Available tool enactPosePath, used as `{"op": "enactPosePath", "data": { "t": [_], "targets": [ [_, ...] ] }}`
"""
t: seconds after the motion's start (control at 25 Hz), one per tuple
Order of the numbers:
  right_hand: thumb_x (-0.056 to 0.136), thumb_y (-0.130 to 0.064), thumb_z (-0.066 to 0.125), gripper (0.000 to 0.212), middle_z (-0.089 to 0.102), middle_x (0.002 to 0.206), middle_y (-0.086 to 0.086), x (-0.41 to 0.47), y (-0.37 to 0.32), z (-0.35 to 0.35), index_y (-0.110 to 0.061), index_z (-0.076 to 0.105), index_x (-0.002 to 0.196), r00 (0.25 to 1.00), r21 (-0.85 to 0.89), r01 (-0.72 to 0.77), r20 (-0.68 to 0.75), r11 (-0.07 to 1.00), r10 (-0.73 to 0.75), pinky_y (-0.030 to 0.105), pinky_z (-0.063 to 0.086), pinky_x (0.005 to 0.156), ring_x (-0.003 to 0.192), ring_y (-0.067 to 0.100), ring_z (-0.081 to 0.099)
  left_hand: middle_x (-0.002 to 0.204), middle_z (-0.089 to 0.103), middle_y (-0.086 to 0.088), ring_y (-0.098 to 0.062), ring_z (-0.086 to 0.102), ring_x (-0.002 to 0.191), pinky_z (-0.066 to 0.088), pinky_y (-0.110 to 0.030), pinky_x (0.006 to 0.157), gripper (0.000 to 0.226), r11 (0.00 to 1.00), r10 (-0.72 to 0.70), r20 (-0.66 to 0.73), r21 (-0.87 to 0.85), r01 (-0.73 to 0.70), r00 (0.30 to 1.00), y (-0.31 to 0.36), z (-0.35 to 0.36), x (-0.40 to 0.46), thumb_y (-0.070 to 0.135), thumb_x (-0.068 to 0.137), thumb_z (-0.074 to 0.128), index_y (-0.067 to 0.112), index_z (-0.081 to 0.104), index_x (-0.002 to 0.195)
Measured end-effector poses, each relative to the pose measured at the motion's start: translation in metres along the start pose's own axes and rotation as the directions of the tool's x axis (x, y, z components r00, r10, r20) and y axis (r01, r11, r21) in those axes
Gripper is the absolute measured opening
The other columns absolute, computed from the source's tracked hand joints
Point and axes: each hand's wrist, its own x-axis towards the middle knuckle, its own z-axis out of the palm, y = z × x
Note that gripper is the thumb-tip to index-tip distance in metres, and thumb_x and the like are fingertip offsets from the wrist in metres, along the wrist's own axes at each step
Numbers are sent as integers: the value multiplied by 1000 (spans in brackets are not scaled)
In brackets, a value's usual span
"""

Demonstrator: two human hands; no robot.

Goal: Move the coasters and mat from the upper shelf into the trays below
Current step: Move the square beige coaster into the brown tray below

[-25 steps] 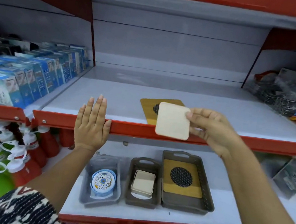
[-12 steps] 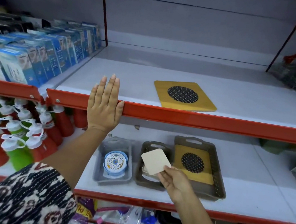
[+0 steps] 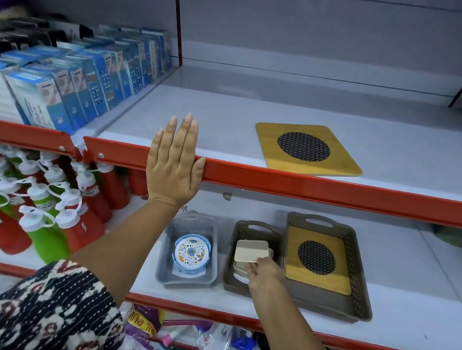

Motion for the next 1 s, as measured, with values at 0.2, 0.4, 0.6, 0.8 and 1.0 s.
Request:
{"op": "enactPosePath", "data": {
  "t": [0.2, 0.4, 0.6, 0.8, 1.0],
  "targets": [
    [93, 8, 40, 37, 51, 135, 25, 2, 2, 6, 10, 47, 129, 991, 94, -24, -125, 995, 36, 39, 44, 101, 124, 35, 52, 148, 31, -5, -11, -3, 147, 6, -32, 120, 56, 1000, 3, -5, 0, -3, 1000, 0, 1, -1, 38, 98, 13, 8, 29, 143],
    [93, 7, 40, 37, 54, 128, 19, -5, 3, 4, 7, 49, 128, 992, 55, -36, -117, 998, 42, 38, 46, 91, 123, 37, 51, 148, 31, -4, -10, -3, 147, 6, -31, 120, 56, 1000, 11, -17, 0, -11, 1000, 0, 2, -1, 38, 98, 13, 10, 27, 145],
    [88, 5, 52, 39, 55, 130, 24, 6, 6, -4, 4, 51, 127, 998, -106, 44, -40, 993, -48, 34, 44, 83, 116, 36, 55, 148, 30, -4, -9, -6, 147, 4, -30, 120, 56, 1000, 14, -5, 2, -14, 1000, 1, 0, -1, 38, 98, 13, 10, 27, 144],
    [97, -30, 44, 50, 43, 146, 12, -3, 19, -21, -12, 39, 144, 901, -570, 424, 189, 704, -390, 32, 40, 96, 126, 26, 45, 148, 38, -8, -11, -3, 148, 2, -30, 120, 56, 1000, 15, 27, -16, -14, 1000, 0, -3, -1, 37, 98, 16, 8, 27, 145],
    [99, -47, 25, 62, 2, 159, -7, -24, 16, -54, -20, 10, 153, 371, -673, 654, 682, -344, -630, 31, 4, 120, 148, 13, -5, 149, 40, -10, -16, 4, 147, 0, -30, 120, 56, 999, 17, 88, -32, -14, 996, -1, -9, 3, 36, 99, 16, 7, 28, 145]
  ]
}}
